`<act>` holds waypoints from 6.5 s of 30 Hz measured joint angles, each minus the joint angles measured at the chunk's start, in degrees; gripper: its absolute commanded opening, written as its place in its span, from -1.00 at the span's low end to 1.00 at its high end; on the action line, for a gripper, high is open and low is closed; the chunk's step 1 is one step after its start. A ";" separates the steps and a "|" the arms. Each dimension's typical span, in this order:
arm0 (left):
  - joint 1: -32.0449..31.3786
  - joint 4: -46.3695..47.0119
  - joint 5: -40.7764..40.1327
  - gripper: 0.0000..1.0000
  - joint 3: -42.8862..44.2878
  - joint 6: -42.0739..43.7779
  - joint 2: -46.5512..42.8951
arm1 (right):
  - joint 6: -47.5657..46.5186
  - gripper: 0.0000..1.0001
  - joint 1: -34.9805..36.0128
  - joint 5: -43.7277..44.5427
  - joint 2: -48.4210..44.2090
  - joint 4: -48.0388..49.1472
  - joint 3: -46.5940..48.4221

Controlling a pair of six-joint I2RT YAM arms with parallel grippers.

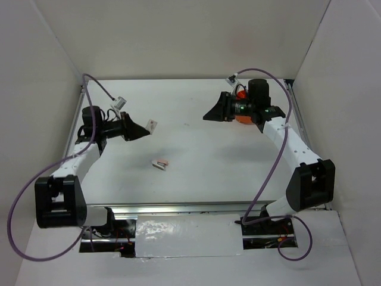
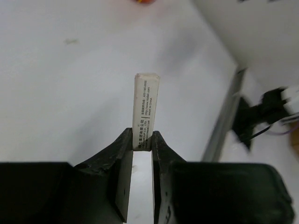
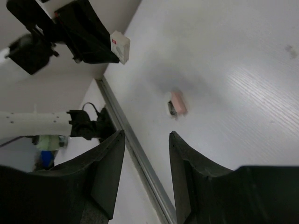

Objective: Sort the stationery into containers
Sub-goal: Pick up the stationery from the center of the board, then place the stationery in the storage box, then pick up the stapler from the center of the board.

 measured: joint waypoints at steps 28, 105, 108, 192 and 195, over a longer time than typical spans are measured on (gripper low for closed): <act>-8.11 70.64 -8.26 -1.00 -18.16 -83.23 -5.95 | 22.49 0.01 17.90 -3.56 10.51 20.39 10.67; -8.90 -23.30 -21.79 0.88 14.14 -0.11 -5.25 | -78.20 -0.87 -4.48 57.70 21.49 -18.62 18.80; -8.90 -23.28 -21.75 0.87 14.14 -0.11 -5.22 | -79.06 -0.81 -4.48 58.27 22.40 -18.40 19.93; -25.64 -33.38 -24.68 -0.06 -0.63 77.42 3.74 | -29.92 -0.28 -3.74 14.43 -3.69 -26.88 4.39; -26.25 -31.82 -26.01 -0.08 -0.63 76.96 5.05 | -29.92 -0.28 -3.93 14.27 -3.72 -26.93 4.39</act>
